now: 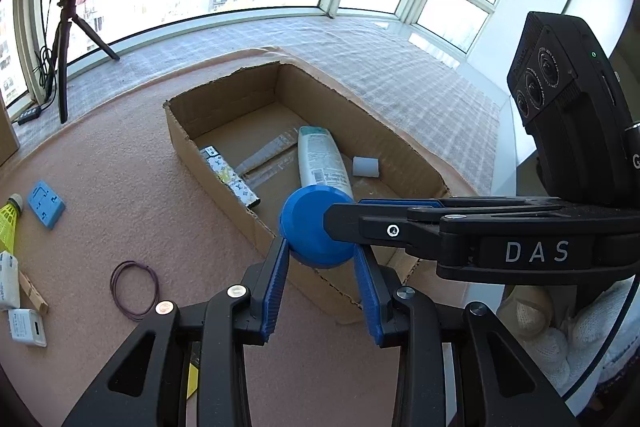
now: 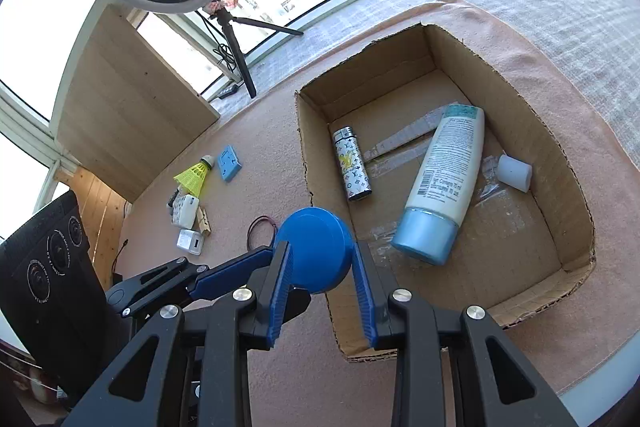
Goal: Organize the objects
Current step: 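Carry the blue lid with the right tool into the box and release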
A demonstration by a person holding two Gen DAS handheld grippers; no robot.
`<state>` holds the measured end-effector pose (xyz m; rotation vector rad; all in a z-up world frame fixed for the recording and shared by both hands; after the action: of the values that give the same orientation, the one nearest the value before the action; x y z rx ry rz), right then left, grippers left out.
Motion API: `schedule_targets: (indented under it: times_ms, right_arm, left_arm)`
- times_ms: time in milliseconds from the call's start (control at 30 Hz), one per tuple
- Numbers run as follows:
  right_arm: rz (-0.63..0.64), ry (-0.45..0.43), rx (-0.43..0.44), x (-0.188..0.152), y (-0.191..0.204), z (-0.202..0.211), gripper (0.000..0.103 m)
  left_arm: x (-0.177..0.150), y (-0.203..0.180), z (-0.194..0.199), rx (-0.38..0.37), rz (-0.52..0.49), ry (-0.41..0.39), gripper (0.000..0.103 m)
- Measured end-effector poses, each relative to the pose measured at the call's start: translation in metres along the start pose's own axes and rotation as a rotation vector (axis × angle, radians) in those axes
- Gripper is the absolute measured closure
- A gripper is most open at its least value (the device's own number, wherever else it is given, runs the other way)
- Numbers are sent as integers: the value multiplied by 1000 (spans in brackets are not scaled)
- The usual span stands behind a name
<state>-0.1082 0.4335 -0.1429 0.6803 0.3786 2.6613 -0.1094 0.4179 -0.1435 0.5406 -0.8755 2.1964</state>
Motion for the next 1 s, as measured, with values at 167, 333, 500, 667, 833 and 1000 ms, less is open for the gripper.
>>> schedule_targets:
  times_ms: [167,333,500,667,833,1000]
  right_arm:
    - [-38,-9,-23,0,-28,6,75]
    - [-56,-38,-53,1,-42,11,58]
    - [-45,-50,-77,-2,-46,15,52]
    - [-74,-43,-63,-8,-52,16,52]
    - [-85,-52,-68,-16,-57,23,52]
    - [-79,-88,-98,-25,-63,29,52]
  left_arm:
    - [3,-17,-19,-23,-25,23,66]
    - [4,-18,-20,-7,-38,18,33]
    - [-3,-3,-7,22,-26,25,33]
    - [-16,24,18,61,18,17,33]
    - [-40,64,48,115,75,27,33]
    - [-64,99,67,128,142,55,33]
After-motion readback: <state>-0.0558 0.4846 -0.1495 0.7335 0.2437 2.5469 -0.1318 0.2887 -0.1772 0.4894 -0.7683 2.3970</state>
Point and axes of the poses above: each gripper's, at about its wrist camera, not at the fingertips, and z roughly against the way its jaws point, y to its left, x to its top, the point moved 10 cm from there along -z, roughly the way its jaws point, and after that the axes turned 12 degrees about -x, right-handed, at the moved point
